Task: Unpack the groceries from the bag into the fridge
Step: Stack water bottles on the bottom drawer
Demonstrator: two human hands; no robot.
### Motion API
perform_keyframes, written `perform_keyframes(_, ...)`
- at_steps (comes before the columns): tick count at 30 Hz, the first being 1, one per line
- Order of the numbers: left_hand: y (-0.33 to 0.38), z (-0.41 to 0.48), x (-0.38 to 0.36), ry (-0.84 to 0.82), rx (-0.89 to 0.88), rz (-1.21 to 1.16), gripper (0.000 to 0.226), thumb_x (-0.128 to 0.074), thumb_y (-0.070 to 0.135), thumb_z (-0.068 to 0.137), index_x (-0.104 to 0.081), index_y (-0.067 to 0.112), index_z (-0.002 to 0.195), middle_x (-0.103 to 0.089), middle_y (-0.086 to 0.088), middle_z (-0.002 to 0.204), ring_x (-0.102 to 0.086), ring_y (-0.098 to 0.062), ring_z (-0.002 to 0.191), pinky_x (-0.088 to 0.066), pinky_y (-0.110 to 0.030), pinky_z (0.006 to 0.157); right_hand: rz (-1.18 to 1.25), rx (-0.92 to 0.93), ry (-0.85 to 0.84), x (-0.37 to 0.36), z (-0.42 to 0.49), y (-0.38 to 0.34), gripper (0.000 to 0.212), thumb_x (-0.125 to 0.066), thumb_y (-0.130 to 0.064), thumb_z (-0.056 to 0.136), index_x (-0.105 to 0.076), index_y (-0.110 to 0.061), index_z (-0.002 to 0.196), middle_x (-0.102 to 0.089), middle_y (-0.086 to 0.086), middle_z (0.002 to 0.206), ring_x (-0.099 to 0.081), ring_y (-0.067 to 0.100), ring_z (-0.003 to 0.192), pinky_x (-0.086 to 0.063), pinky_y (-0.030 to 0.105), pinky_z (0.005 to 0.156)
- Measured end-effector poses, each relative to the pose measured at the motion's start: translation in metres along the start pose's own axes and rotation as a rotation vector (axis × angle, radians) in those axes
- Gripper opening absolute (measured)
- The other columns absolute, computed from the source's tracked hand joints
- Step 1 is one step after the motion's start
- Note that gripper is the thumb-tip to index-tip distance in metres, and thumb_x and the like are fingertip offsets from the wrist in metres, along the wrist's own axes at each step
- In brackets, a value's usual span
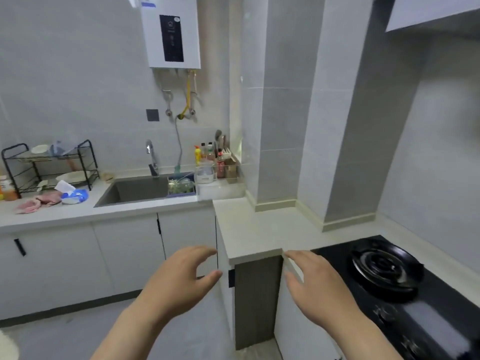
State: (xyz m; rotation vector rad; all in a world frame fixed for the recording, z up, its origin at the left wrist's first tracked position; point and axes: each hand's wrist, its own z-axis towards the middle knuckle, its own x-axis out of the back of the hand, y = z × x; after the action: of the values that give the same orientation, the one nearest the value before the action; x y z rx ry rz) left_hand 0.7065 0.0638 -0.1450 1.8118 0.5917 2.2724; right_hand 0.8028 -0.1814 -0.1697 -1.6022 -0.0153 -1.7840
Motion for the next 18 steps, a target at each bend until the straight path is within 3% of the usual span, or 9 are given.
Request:
perform_keyframes(10, 0.044, 0.06, -0.053, -0.193, -0.298, -0.104, 0.05, -0.052, 0.05, 0.094, -0.046, 0.034, 0.141, -0.047, 0.018, 0.144, -0.039, -0.003, 0.133, -0.032, -0.025, 0.109, -0.066, -0.44, 0.176, 0.028, -0.069, 0.052, 0.044, -0.05, -0.036, 0.099, -0.045, -0.031, 0.142, -0.047, -0.017, 0.14, -0.041, 0.006, 0.129, -0.036, 0.022, 0.103)
perform_keyframes(13, 0.07, 0.067, -0.071, -0.247, -0.408, -0.138, 0.051, -0.053, 0.05, 0.092, -0.048, 0.034, 0.14, -0.049, 0.018, 0.142, -0.041, -0.002, 0.131, -0.034, -0.026, 0.11, -0.118, -0.561, 0.247, 0.043, -0.105, 0.065, 0.041, -0.053, -0.035, 0.097, -0.049, -0.03, 0.138, -0.052, -0.015, 0.135, -0.046, 0.009, 0.123, -0.037, 0.02, 0.097)
perform_keyframes(18, 0.132, 0.061, -0.107, -0.33, -0.595, -0.175, 0.051, -0.053, 0.052, 0.092, -0.046, 0.037, 0.14, -0.047, 0.02, 0.143, -0.041, -0.001, 0.132, -0.035, -0.025, 0.109, -0.163, -0.784, 0.36, 0.068, -0.172, 0.081, 0.043, -0.053, -0.036, 0.097, -0.049, -0.029, 0.14, -0.051, -0.012, 0.139, -0.045, 0.011, 0.128, -0.039, 0.025, 0.1)
